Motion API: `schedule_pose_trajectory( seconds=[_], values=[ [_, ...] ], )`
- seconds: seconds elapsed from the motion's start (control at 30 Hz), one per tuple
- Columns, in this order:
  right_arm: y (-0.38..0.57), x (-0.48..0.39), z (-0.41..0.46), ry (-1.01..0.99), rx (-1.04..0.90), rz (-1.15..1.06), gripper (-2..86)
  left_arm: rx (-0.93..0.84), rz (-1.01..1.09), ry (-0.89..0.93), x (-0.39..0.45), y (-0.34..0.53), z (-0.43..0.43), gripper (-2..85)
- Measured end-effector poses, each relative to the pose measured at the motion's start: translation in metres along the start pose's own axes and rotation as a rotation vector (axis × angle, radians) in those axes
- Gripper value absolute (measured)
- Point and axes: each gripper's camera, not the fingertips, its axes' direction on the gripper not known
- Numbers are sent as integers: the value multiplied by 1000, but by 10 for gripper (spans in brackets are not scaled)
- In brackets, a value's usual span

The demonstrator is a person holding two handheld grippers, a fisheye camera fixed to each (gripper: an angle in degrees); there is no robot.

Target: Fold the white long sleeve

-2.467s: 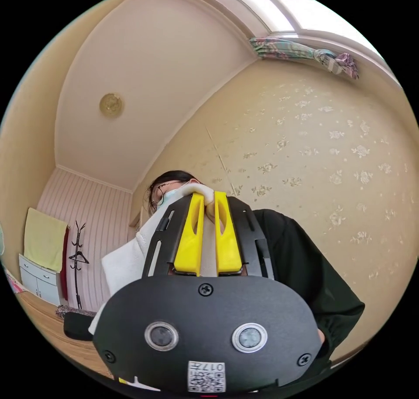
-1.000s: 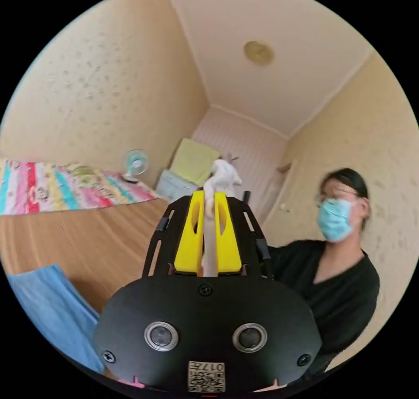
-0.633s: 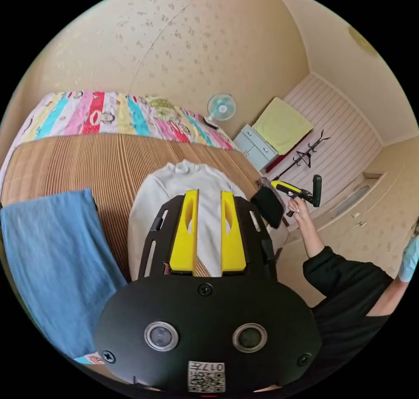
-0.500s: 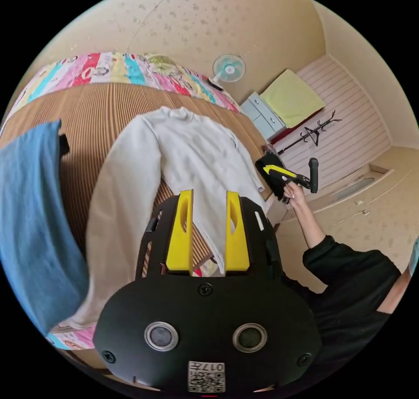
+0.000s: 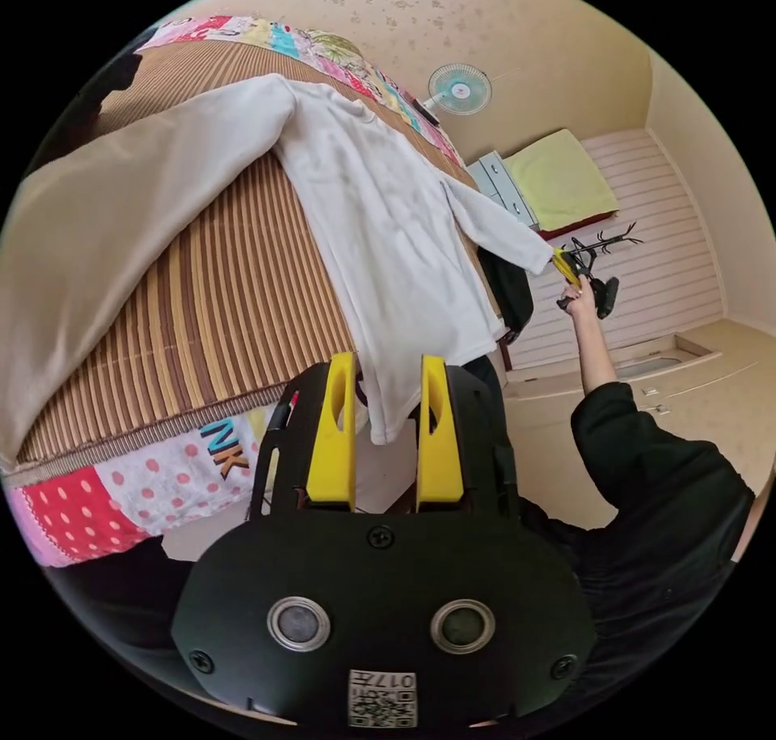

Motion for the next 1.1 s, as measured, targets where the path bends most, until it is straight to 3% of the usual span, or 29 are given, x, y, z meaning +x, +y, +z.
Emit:
schedule_pose_trajectory(
  seconds=[0.03,0.1,0.17,0.33,0.4,0.5,0.6,0.67,0.83,0.97,1.1],
  values=[
    [-2,15,-18,20,55,34,70,1,-15,5,-6,5,-3,123],
    [6,20,-16,40,-29,-27,82,-5,-37,15,-14,12,-4,124],
    [44,13,22,23,-299,-196,101,-21,-48,37,-20,18,-2,125],
    [178,3,97,18,-771,-476,107,-61,-48,7,-33,32,-2,88],
    [202,-1,83,86,-669,-517,91,-111,-36,20,-39,33,-9,54],
    [202,-7,56,15,-746,-507,44,-118,40,116,-46,38,-51,37],
    [180,0,-12,-197,-670,-477,32,-74,160,139,-42,53,-121,36],
    [167,13,-68,-443,-663,-449,27,-72,219,153,-37,67,-160,35],
    [189,28,-164,-558,-753,-628,24,-186,307,194,-27,129,-221,35],
    [236,35,-198,-510,-942,-853,20,-323,209,118,-51,164,-216,41],
    [246,56,-174,-424,-1079,-755,13,-209,-126,16,-125,190,-238,62]
  ],
)
